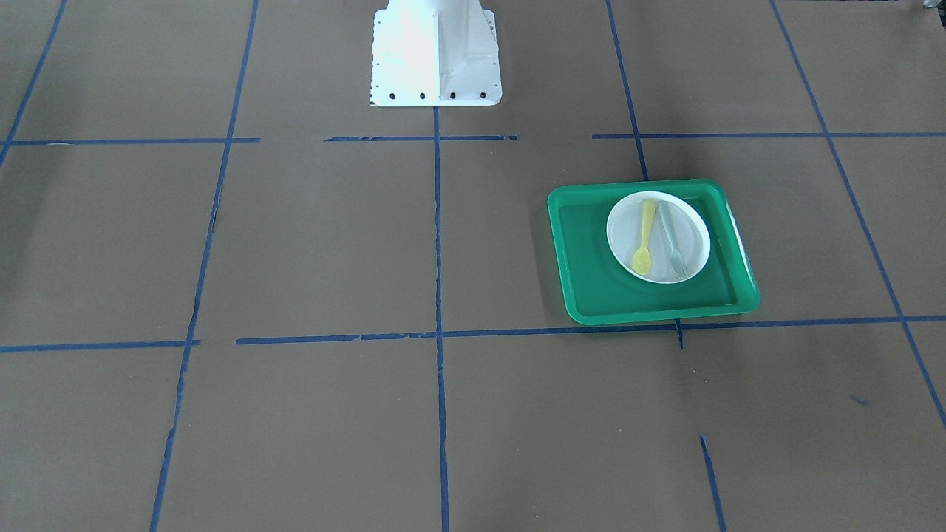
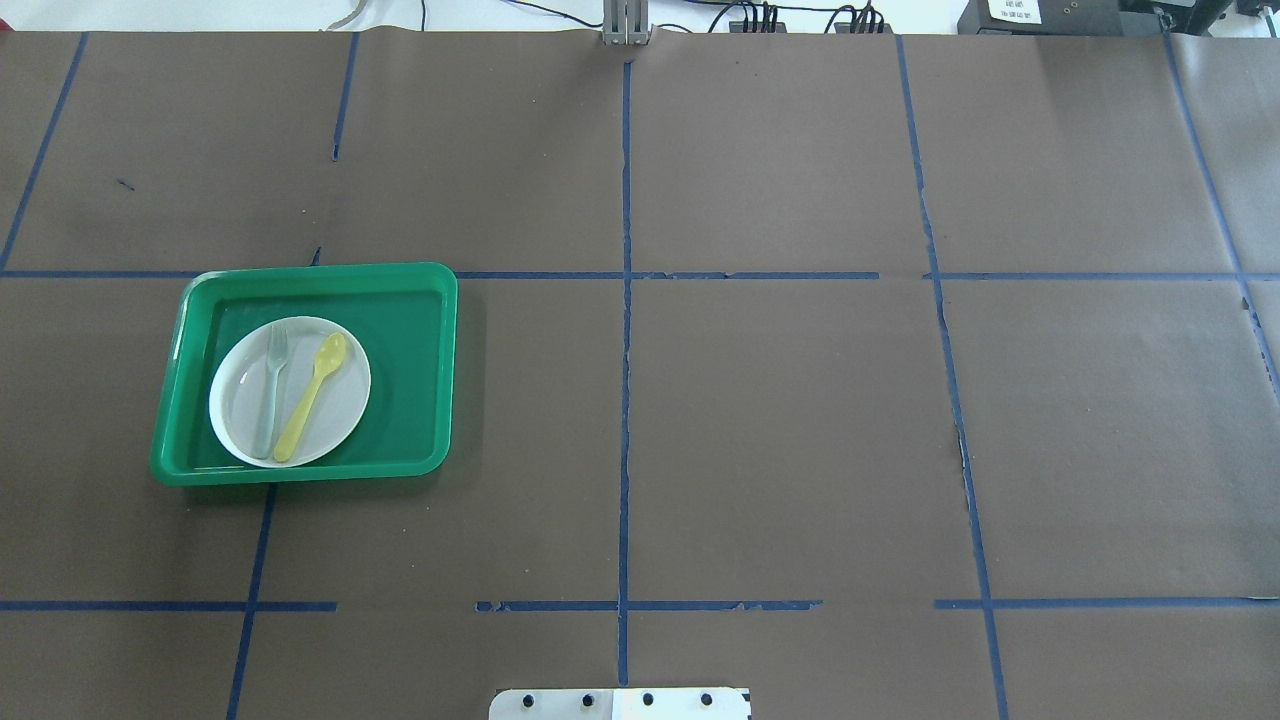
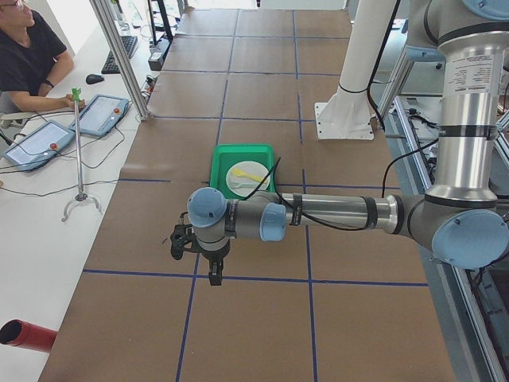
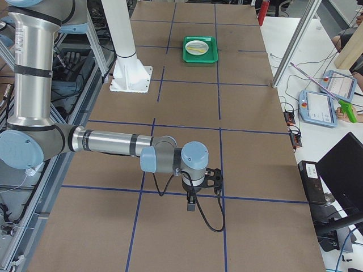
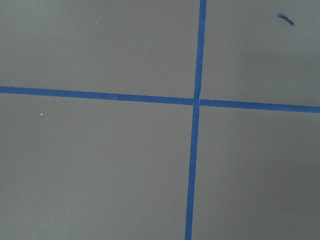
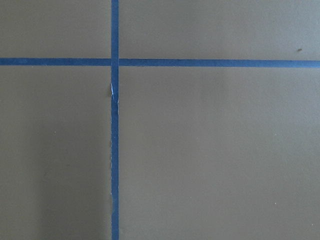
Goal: Place spoon
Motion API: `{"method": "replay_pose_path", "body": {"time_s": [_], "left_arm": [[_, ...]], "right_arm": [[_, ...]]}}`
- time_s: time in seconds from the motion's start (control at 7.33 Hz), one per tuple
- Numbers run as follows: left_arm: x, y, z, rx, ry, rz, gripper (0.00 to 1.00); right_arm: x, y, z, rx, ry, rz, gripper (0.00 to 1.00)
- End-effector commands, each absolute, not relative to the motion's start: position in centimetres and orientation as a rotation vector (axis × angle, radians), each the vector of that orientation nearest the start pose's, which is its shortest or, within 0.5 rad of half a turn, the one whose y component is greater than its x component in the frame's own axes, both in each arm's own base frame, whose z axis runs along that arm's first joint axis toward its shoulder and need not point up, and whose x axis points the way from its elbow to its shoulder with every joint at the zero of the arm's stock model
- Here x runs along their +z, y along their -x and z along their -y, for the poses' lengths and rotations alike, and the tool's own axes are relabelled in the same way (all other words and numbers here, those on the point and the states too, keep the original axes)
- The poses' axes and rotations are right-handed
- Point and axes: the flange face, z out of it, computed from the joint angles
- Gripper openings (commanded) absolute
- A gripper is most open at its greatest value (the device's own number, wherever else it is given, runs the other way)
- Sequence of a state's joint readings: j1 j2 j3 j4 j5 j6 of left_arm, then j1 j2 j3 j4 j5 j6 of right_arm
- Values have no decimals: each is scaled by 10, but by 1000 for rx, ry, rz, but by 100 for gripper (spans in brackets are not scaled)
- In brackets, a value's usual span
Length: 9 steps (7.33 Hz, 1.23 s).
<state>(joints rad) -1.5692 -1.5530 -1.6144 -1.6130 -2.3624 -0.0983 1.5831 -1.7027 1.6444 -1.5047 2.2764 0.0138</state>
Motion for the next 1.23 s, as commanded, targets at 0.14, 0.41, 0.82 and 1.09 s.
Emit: {"method": "replay_pose_path", "body": {"time_s": [0.14,0.41,0.82,1.09], "left_arm": [[610,56,507,-22,-92,-735,100],[566,26,522,46,-149,-716,100],[428,-141,509,30,-118,-831,100],[386,-203,499,59,-93,-874,100]], "right_arm": [[682,-74,435,22,-7,706,100],[682,-74,435,22,-7,706,100],[682,-74,435,22,-7,706,100],[682,-74,435,22,-7,706,100]]}}
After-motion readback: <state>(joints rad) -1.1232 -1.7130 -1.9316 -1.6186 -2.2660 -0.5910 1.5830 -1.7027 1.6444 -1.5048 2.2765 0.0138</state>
